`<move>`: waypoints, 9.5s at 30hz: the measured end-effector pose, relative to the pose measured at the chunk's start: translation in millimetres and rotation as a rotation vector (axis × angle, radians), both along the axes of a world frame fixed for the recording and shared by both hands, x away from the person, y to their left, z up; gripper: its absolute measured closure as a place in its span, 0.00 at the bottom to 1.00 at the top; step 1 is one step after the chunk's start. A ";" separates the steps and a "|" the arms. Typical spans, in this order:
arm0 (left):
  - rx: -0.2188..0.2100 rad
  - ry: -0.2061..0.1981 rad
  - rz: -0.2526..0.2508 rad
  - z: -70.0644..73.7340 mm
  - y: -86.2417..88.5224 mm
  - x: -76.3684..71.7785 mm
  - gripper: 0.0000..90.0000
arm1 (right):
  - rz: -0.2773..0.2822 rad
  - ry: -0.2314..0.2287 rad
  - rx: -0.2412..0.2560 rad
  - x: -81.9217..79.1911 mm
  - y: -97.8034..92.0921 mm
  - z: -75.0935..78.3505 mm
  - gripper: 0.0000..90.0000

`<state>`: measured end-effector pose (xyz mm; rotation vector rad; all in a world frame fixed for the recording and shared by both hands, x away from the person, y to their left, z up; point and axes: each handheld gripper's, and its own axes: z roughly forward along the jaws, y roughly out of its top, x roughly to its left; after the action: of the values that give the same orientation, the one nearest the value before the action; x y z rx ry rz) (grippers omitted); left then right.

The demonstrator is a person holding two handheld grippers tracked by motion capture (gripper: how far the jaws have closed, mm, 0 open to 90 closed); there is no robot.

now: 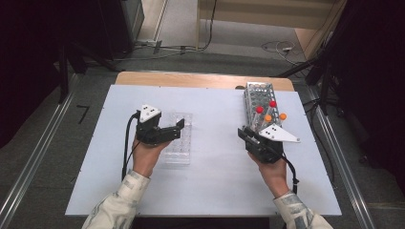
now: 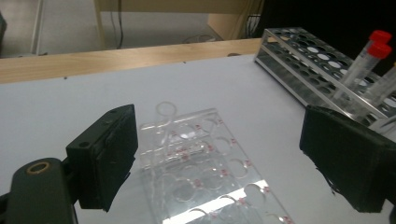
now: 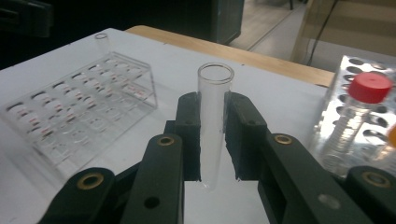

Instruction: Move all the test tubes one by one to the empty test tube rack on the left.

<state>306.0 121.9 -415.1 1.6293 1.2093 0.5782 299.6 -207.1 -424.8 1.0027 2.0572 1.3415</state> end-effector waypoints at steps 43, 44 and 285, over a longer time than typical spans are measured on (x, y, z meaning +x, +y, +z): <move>0.003 -0.012 -0.352 -6.4 -78.3 -22.5 0.78 | 0.162 0.033 -0.049 -16.6 62.7 -21.3 0.81; 0.002 -0.010 -0.355 -6.4 -78.5 -22.6 0.79 | 0.161 0.031 -0.051 -16.8 62.9 -21.4 0.81; -0.014 -0.014 -0.270 0.6 -65.0 -17.3 0.25 | 0.101 0.042 -0.111 2.8 54.0 -18.6 0.79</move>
<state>288.7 56.9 -414.5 1.7377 0.9598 0.4093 302.4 -153.1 -443.4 0.8972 2.2145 1.2497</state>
